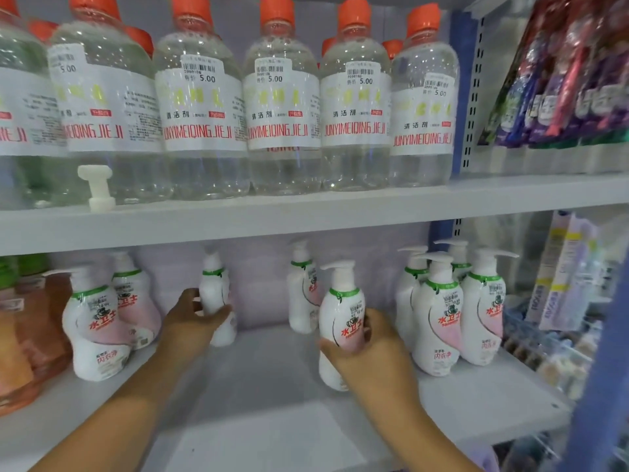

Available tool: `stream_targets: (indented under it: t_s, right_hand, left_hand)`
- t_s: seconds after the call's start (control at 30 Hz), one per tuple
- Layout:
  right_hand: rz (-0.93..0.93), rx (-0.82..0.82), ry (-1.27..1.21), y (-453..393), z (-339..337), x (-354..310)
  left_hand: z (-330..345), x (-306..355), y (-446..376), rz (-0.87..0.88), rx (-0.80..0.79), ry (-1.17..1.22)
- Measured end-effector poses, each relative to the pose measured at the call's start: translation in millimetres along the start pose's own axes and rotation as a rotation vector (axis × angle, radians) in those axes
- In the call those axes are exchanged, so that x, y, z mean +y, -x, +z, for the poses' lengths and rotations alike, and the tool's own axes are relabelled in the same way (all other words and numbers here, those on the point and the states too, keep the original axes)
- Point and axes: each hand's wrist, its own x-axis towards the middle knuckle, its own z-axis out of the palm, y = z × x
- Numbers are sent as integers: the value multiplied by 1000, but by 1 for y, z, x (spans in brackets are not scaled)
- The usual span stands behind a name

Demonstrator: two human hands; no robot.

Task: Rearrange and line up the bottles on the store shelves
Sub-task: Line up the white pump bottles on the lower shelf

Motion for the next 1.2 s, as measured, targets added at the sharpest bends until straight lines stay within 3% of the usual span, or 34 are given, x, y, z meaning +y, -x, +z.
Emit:
stream_targets:
  t_s: [0.27,0.53,0.7,0.8,1.2]
  right_hand:
    - [-53,183,156,18,-39,22]
    - [-159,199,177,17,-40,41]
    - [-154,312,169,13,-36,45]
    - [-121,293,145,13,-33,50]
    - [-162,375,258,16,-29,52]
  left_hand:
    - [37,53,76,187,-502,112]
    - [98,93,85,186,-717,274]
    - [117,92,81,119,-725,387]
    - [125,83,86,66,-724,469]
    - [138,85,96,74,-683,572]
